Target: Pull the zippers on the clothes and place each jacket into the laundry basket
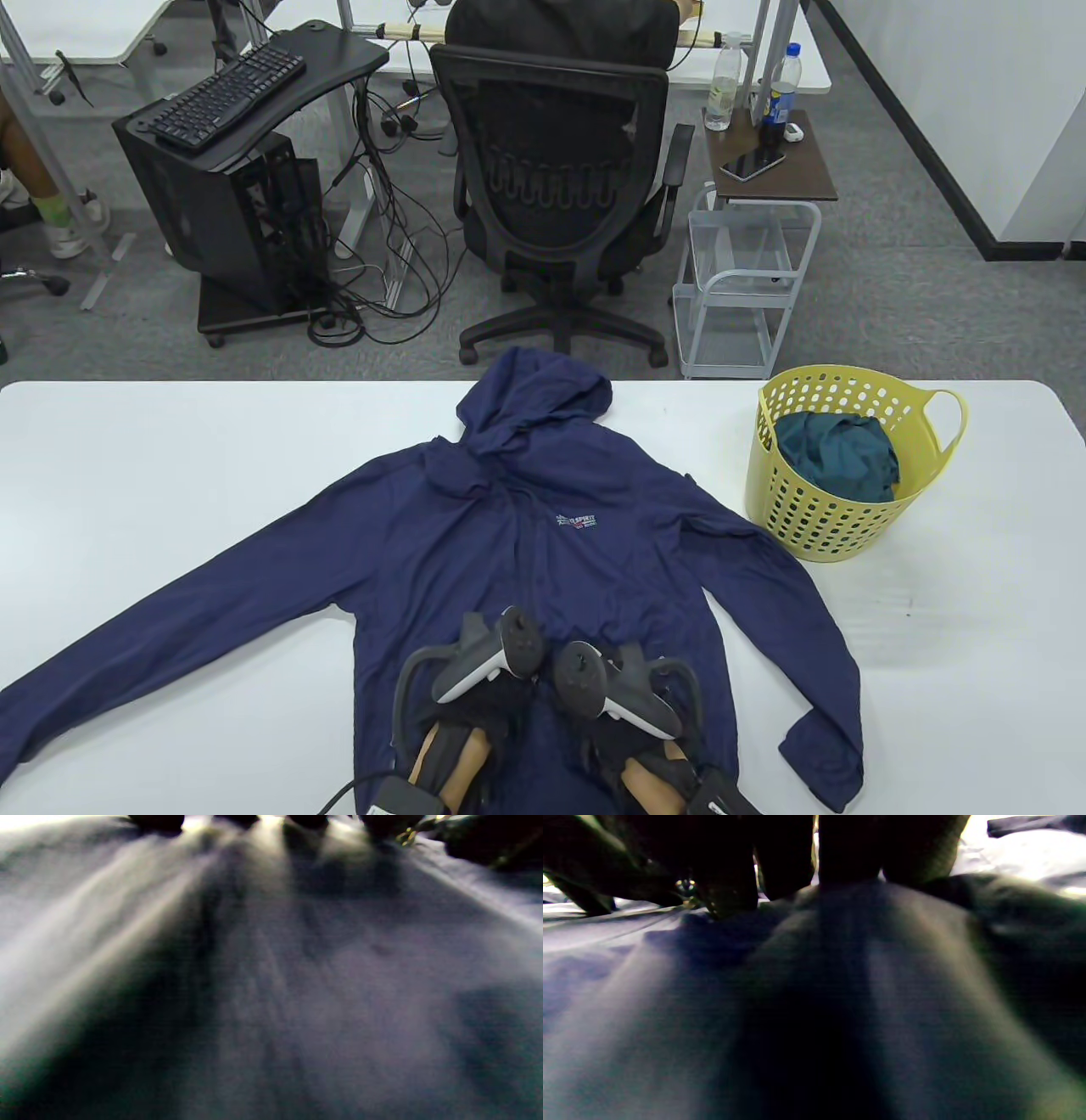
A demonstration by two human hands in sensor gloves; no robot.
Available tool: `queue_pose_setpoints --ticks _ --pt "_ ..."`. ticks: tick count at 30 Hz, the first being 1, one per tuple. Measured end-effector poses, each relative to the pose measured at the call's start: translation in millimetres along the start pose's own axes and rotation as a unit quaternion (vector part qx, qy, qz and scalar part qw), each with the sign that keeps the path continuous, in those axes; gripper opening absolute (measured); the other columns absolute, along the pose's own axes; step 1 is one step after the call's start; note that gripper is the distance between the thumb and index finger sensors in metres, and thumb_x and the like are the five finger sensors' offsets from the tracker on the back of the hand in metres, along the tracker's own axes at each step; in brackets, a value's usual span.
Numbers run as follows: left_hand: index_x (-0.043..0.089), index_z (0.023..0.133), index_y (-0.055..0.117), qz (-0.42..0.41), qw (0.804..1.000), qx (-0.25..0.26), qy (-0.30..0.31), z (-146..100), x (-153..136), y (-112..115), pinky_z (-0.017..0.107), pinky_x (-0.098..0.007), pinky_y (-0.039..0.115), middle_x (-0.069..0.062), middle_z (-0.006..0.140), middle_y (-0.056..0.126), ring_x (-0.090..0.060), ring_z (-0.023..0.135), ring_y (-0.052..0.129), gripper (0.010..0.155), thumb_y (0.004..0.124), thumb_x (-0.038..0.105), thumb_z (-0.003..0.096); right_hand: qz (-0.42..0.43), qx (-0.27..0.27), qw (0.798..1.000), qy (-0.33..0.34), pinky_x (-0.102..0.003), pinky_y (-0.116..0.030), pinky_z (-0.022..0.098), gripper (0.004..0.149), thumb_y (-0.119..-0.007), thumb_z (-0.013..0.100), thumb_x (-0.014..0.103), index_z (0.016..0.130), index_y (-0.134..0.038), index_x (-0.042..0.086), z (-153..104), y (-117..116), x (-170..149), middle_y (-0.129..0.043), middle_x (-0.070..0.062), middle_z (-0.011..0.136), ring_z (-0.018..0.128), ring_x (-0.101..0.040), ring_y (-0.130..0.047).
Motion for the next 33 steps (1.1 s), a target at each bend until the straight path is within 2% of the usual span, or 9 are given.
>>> queue_pose_setpoints --ticks 9,15,21,24,29,33 --pt "0.065 0.096 0.045 0.001 1.000 0.011 0.001 11.0 -18.5 -0.6 0.075 -0.059 0.038 0.021 0.117 0.032 -0.021 0.110 0.032 0.056 0.061 0.048 0.0450 -0.046 -0.003 0.998 0.036 -0.055 -0.072 0.062 0.047 -0.074 0.045 0.048 0.087 -0.086 0.029 -11.5 3.3 25.1 -0.083 -0.004 0.103 0.089 -0.037 -0.084" --pt "0.066 0.094 0.045 -0.011 0.999 0.043 -0.008 20.9 -40.2 -3.3 0.075 -0.057 0.034 0.024 0.117 0.032 -0.018 0.110 0.030 0.055 0.060 0.048 0.0443 -0.065 -0.005 0.996 0.065 -0.056 -0.071 0.063 0.048 -0.075 0.045 0.047 0.087 -0.087 0.028 -18.7 4.2 43.4 -0.083 -0.004 0.103 0.089 -0.038 -0.084" --pt "0.066 0.094 0.044 0.002 0.999 0.046 -0.010 20.4 -45.0 -4.7 0.075 -0.058 0.035 0.023 0.117 0.032 -0.018 0.110 0.030 0.055 0.060 0.048 0.0447 -0.079 0.020 0.990 0.113 -0.056 -0.071 0.063 0.048 -0.076 0.045 0.047 0.086 -0.089 0.025 -29.9 4.1 63.3 -0.089 -0.004 0.099 0.087 -0.039 -0.087" --pt "0.065 0.095 0.046 0.007 0.998 0.057 -0.009 18.5 -42.0 -6.3 0.075 -0.059 0.038 0.021 0.117 0.035 -0.020 0.110 0.034 0.055 0.061 0.047 0.0444 -0.082 0.041 0.989 0.115 -0.056 -0.075 0.060 0.048 -0.075 0.045 0.048 0.087 -0.087 0.026 -27.2 -1.7 61.7 -0.086 -0.005 0.100 0.084 -0.038 -0.090" --pt "0.060 0.097 0.049 0.030 0.996 0.089 -0.007 7.8 -32.7 -13.2 0.074 -0.059 0.045 0.015 0.119 0.044 -0.025 0.110 0.044 0.056 0.061 0.047 0.0440 -0.039 0.054 0.995 0.079 -0.056 -0.077 0.059 0.048 -0.073 0.046 0.049 0.088 -0.085 0.029 -20.0 -2.1 48.2 -0.080 -0.003 0.103 0.087 -0.038 -0.084" --pt "0.059 0.098 0.051 0.025 0.989 0.144 0.014 -17.1 -16.8 -27.4 0.073 -0.060 0.048 0.013 0.119 0.051 -0.027 0.109 0.050 0.056 0.061 0.047 0.0438 -0.013 0.048 0.998 0.033 -0.055 -0.077 0.059 0.047 -0.072 0.047 0.050 0.089 -0.084 0.031 -9.5 -1.1 27.3 -0.077 -0.001 0.105 0.091 -0.036 -0.079"
Point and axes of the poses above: the tracker on the back of each hand, its own x axis roughly to the thumb side, its own z axis roughly from the wrist to the fingertips, y = z × x, the point moved 2 cm from there along z, roughly from the wrist to the fingertips
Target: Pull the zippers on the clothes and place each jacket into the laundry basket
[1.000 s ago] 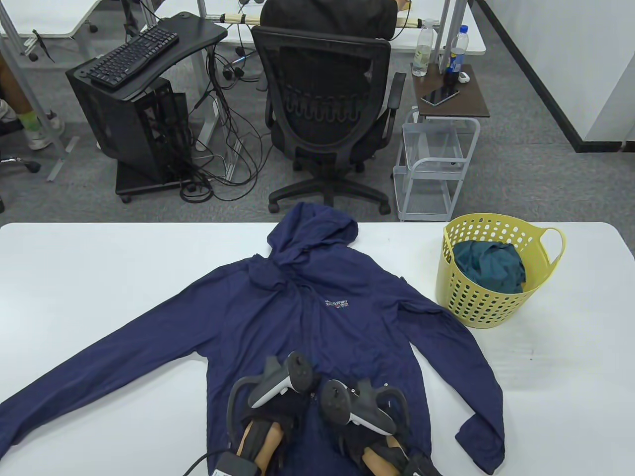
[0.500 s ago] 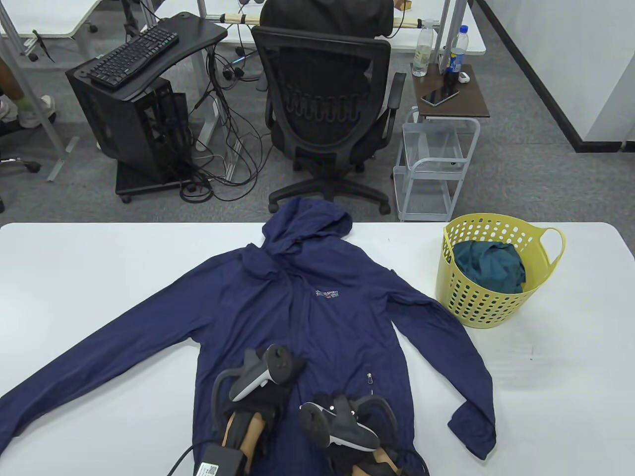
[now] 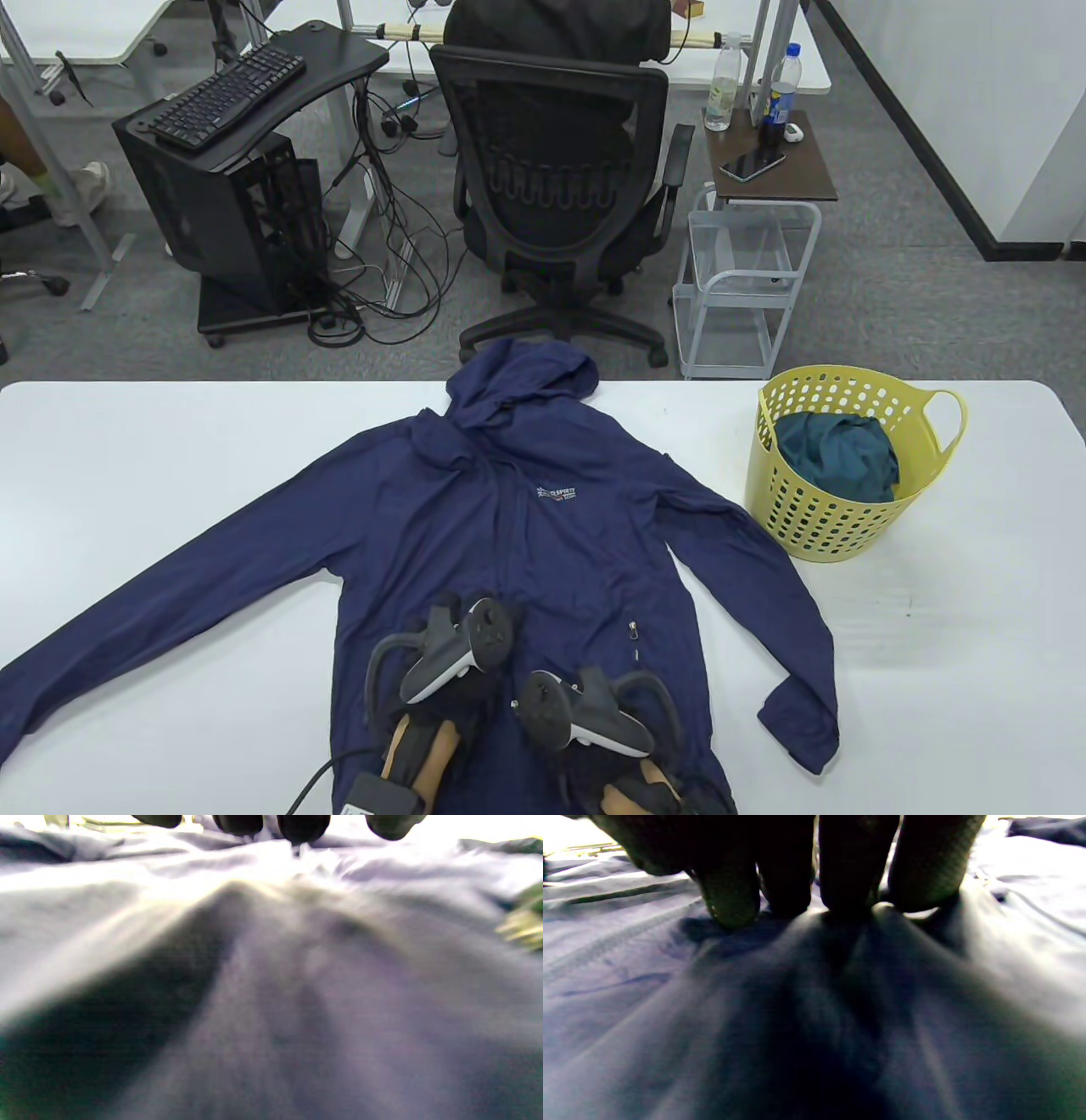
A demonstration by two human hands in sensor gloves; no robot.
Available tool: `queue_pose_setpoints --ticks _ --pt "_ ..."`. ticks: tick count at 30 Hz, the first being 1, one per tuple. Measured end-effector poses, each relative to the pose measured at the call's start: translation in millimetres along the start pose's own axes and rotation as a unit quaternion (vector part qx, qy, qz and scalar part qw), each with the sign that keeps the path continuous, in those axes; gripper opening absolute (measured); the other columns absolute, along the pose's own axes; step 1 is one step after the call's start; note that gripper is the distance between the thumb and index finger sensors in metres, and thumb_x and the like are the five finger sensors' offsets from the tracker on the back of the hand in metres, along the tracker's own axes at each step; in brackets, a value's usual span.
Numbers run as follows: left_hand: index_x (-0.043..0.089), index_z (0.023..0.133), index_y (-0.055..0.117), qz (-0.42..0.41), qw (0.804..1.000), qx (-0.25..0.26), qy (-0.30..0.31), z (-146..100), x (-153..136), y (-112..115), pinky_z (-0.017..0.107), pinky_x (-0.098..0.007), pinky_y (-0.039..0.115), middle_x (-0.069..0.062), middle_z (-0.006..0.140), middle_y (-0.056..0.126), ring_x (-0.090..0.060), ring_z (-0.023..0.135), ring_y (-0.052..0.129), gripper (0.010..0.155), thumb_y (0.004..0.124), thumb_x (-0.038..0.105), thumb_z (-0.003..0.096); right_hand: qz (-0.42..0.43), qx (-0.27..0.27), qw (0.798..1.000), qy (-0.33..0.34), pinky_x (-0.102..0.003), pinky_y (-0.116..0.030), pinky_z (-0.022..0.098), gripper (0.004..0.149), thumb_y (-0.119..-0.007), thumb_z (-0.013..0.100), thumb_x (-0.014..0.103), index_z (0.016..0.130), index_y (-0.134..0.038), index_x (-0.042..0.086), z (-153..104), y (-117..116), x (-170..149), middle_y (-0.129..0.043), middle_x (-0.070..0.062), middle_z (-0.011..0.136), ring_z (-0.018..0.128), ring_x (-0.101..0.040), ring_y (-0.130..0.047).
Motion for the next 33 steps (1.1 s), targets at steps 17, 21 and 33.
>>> queue_pose_setpoints --ticks 17,21,33 --pt "0.060 0.098 0.043 0.020 0.991 -0.133 -0.016 6.8 19.2 30.8 0.073 -0.062 0.050 0.016 0.119 0.035 -0.022 0.110 0.040 0.057 0.060 0.046 0.0458 0.029 -0.064 0.996 -0.048 -0.055 -0.073 0.063 0.047 -0.075 0.044 0.049 0.085 -0.087 0.029 7.9 2.7 -35.5 -0.081 -0.003 0.103 0.091 -0.037 -0.080" --pt "0.063 0.097 0.038 0.033 0.991 -0.125 -0.024 13.7 14.0 31.9 0.073 -0.062 0.048 0.018 0.119 0.031 -0.020 0.109 0.038 0.058 0.060 0.046 0.0458 0.013 -0.057 0.998 -0.024 -0.056 -0.072 0.063 0.047 -0.075 0.044 0.049 0.085 -0.088 0.028 4.4 4.0 -24.1 -0.083 -0.004 0.102 0.090 -0.038 -0.083" --pt "0.065 0.095 0.040 -0.001 0.994 -0.096 -0.056 26.1 -26.2 32.1 0.074 -0.060 0.040 0.020 0.119 0.030 -0.018 0.110 0.033 0.056 0.059 0.047 0.0456 -0.031 -0.040 0.996 0.072 -0.055 -0.071 0.063 0.048 -0.076 0.044 0.048 0.084 -0.090 0.025 -14.5 6.2 26.9 -0.091 -0.004 0.097 0.086 -0.035 -0.089"
Point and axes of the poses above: the tracker on the back of each hand, its own x axis roughly to the thumb side, its own z axis roughly from the wrist to the fingertips, y = z × x, the point moved 2 cm from there along z, roughly from the wrist to the fingertips
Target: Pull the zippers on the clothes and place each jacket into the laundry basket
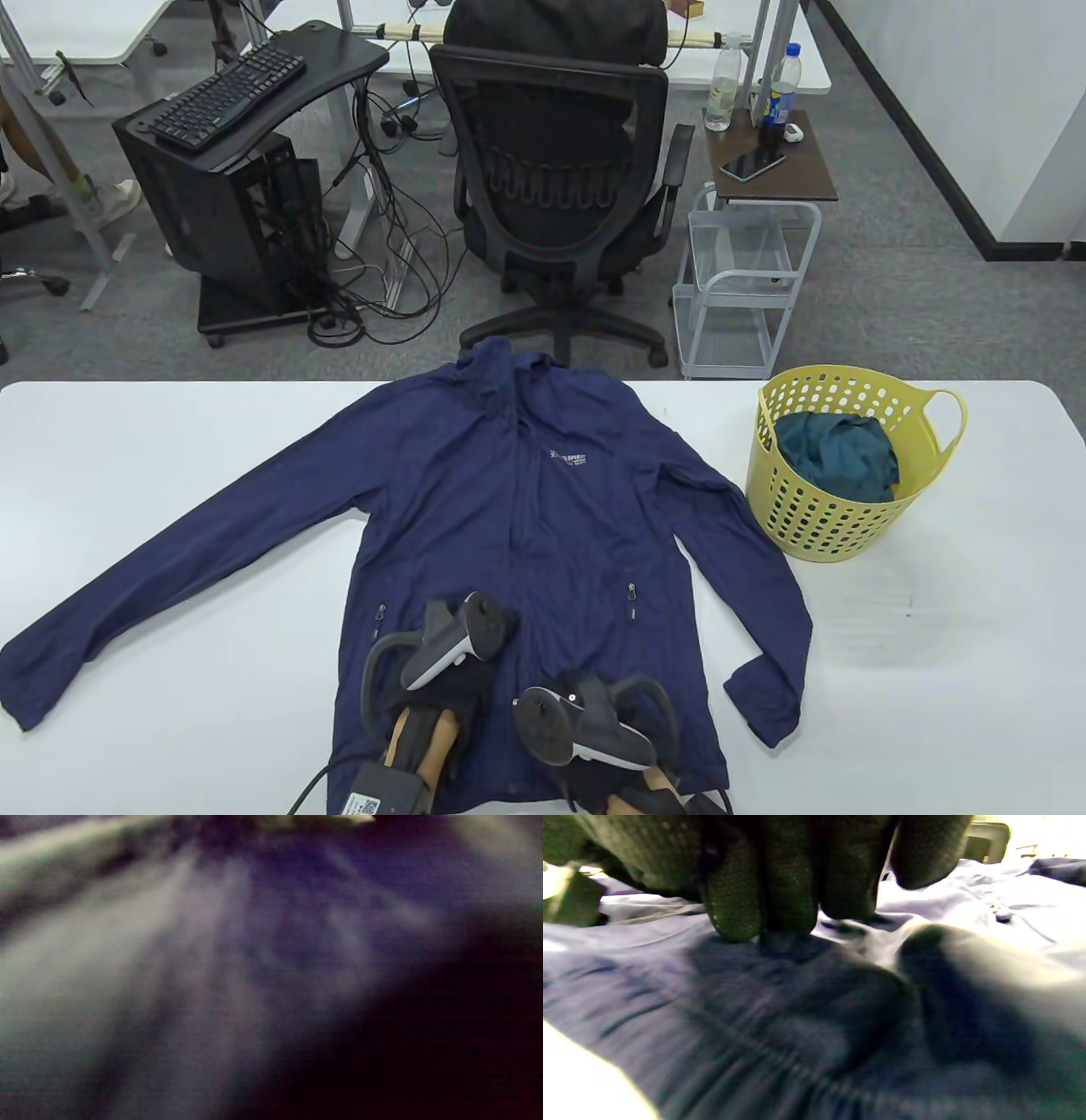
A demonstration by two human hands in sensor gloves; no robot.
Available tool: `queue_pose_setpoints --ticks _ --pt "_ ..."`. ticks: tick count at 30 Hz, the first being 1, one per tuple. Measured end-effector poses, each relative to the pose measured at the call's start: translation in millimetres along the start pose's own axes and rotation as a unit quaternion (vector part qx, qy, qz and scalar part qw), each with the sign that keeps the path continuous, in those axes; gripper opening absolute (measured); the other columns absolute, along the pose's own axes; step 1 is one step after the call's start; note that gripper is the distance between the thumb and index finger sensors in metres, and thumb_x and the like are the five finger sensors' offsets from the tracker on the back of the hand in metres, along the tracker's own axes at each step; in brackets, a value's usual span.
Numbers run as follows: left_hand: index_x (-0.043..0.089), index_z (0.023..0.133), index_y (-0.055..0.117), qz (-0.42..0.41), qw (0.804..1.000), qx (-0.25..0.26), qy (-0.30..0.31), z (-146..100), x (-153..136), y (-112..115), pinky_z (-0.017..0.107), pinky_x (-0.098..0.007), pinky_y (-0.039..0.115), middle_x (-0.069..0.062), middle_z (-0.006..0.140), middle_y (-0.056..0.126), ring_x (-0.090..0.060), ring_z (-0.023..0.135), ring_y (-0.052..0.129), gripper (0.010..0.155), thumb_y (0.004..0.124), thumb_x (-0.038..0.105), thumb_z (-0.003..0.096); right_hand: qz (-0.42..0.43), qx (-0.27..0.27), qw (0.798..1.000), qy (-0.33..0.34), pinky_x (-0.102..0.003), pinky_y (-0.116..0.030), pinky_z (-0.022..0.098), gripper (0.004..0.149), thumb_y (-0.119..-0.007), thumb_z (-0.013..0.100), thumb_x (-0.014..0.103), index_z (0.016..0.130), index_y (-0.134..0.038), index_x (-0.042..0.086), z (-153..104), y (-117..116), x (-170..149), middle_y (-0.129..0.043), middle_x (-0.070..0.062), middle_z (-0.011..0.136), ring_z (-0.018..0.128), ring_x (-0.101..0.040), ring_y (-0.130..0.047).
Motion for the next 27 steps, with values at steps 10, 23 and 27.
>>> queue_pose_setpoints --ticks 10,23,27 --pt "0.060 0.098 0.047 0.014 0.997 0.060 0.051 -29.2 24.6 -16.2 0.073 -0.060 0.048 0.014 0.119 0.047 -0.027 0.109 0.049 0.057 0.061 0.046 0.0442 0.051 0.006 0.997 -0.064 -0.053 -0.069 0.066 0.048 -0.073 0.045 0.050 0.087 -0.085 0.032 13.7 -10.5 -38.8 -0.080 0.003 0.104 0.093 -0.030 -0.080" --pt "0.064 0.096 0.042 0.025 0.998 -0.029 0.054 -21.4 42.0 3.9 0.073 -0.063 0.044 0.017 0.119 0.032 -0.028 0.110 0.036 0.057 0.060 0.046 0.0452 0.056 0.009 0.996 -0.063 -0.055 -0.068 0.066 0.047 -0.076 0.045 0.048 0.084 -0.090 0.026 9.0 -5.3 -46.5 -0.083 -0.002 0.103 0.092 -0.034 -0.081" --pt "0.066 0.095 0.042 0.010 0.999 -0.029 0.039 -13.2 26.2 1.0 0.073 -0.063 0.042 0.017 0.119 0.030 -0.027 0.110 0.033 0.057 0.060 0.045 0.0452 0.076 0.049 0.996 0.003 -0.057 -0.063 0.067 0.047 -0.075 0.046 0.048 0.081 -0.091 0.023 0.4 -0.4 -18.8 -0.081 -0.002 0.104 0.098 -0.036 -0.072"
Point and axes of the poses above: the tracker on the back of each hand, its own x axis roughly to the thumb side, its own z axis roughly from the wrist to the fingertips, y = z × x, the point moved 2 cm from there along z, roughly from the wrist to the fingertips
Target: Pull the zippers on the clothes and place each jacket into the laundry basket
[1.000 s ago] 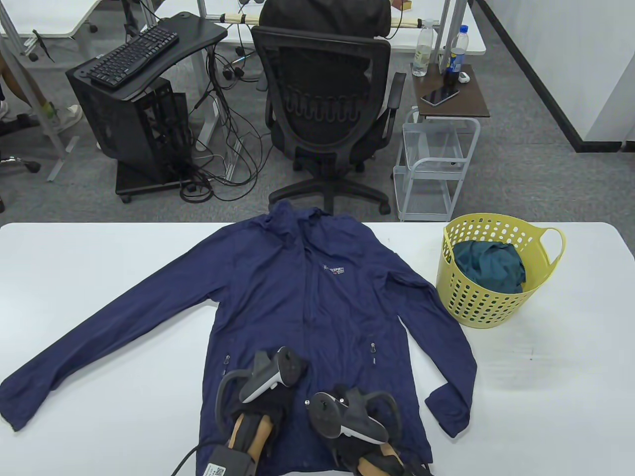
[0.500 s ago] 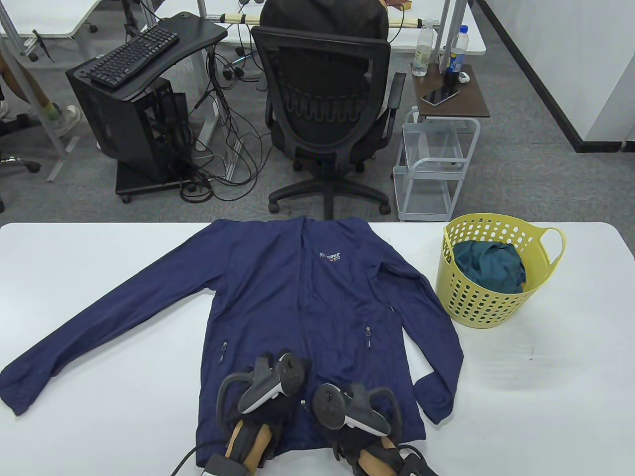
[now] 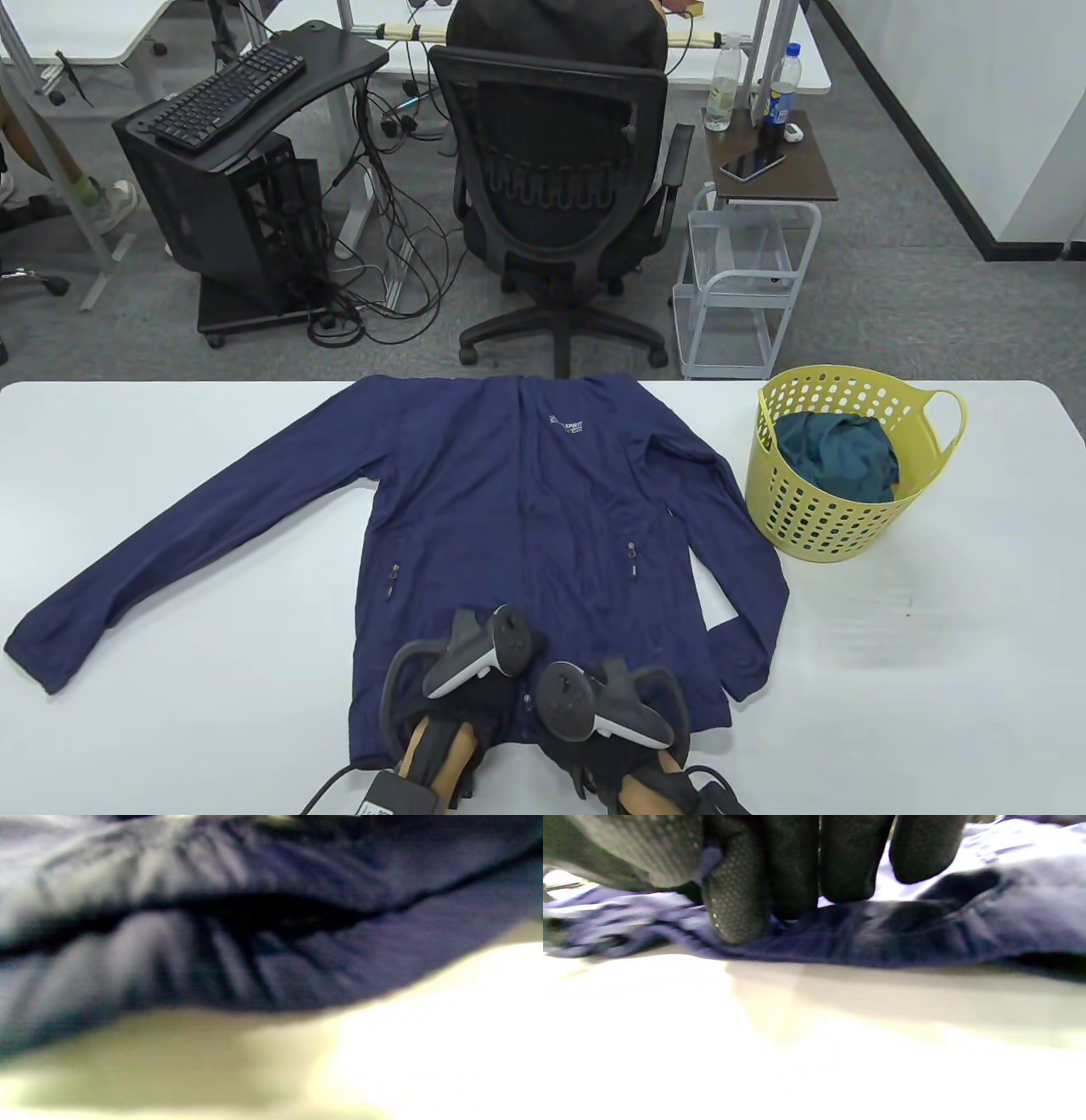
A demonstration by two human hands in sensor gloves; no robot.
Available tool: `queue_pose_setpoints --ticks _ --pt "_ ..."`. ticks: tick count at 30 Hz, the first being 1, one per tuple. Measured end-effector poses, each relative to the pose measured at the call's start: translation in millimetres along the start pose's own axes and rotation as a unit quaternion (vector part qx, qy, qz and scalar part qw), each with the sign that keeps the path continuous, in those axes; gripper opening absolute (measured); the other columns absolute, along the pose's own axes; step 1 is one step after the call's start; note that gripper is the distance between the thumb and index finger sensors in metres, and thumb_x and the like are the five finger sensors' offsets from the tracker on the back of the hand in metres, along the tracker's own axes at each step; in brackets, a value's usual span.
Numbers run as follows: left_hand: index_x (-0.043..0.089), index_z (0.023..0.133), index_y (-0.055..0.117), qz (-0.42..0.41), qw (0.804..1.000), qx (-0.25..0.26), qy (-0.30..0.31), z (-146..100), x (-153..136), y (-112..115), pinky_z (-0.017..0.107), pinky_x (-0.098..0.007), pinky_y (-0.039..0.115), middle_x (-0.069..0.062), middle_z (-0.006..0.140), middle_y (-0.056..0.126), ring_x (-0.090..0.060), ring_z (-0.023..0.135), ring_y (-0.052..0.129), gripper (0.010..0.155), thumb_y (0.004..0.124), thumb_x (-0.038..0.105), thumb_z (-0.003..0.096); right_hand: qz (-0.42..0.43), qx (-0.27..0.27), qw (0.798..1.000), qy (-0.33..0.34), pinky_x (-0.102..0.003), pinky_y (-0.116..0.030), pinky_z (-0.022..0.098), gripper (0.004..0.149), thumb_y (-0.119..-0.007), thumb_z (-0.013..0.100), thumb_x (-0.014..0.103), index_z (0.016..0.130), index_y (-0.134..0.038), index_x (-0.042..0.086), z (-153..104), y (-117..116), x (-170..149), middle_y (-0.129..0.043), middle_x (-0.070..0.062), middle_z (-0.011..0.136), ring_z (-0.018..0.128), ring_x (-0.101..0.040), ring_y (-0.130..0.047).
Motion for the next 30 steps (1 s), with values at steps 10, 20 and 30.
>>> queue_pose_setpoints --ticks 10,20,30 --pt "0.064 0.095 0.046 -0.011 1.000 -0.016 -0.001 -2.3 -20.2 -3.4 0.070 -0.068 0.043 0.009 0.119 0.030 -0.036 0.107 0.034 0.056 0.061 0.043 0.0453 0.039 0.021 0.999 0.028 -0.059 -0.060 0.068 0.057 -0.068 0.042 0.064 0.081 -0.091 0.028 -5.6 9.4 5.0 -0.079 0.000 0.106 0.100 -0.037 -0.067" --pt "0.054 0.093 0.066 0.069 0.988 -0.118 0.065 -55.5 34.8 2.1 0.062 -0.064 0.069 -0.004 0.116 0.044 -0.046 0.099 0.057 0.053 0.069 0.040 0.0423 0.163 -0.126 0.961 -0.184 -0.060 -0.062 0.066 0.053 -0.073 0.045 0.054 0.085 -0.089 0.023 -24.0 45.2 -121.2 -0.082 -0.005 0.103 0.096 -0.041 -0.073" --pt "0.052 0.093 0.071 0.072 0.986 -0.107 0.109 -93.9 31.2 -3.4 0.062 -0.059 0.070 0.003 0.108 0.080 -0.032 0.094 0.084 0.053 0.069 0.042 0.0410 0.174 -0.200 0.913 -0.311 -0.062 -0.056 0.069 0.055 -0.072 0.046 0.054 0.091 -0.083 0.026 -52.4 55.4 -185.8 -0.074 -0.003 0.110 0.101 -0.044 -0.061"
Point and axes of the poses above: the tracker on the back of each hand, its own x axis roughly to the thumb side, its own z axis roughly from the wrist to the fingertips, y = z × x, the point moved 2 cm from there along z, roughly from the wrist to the fingertips
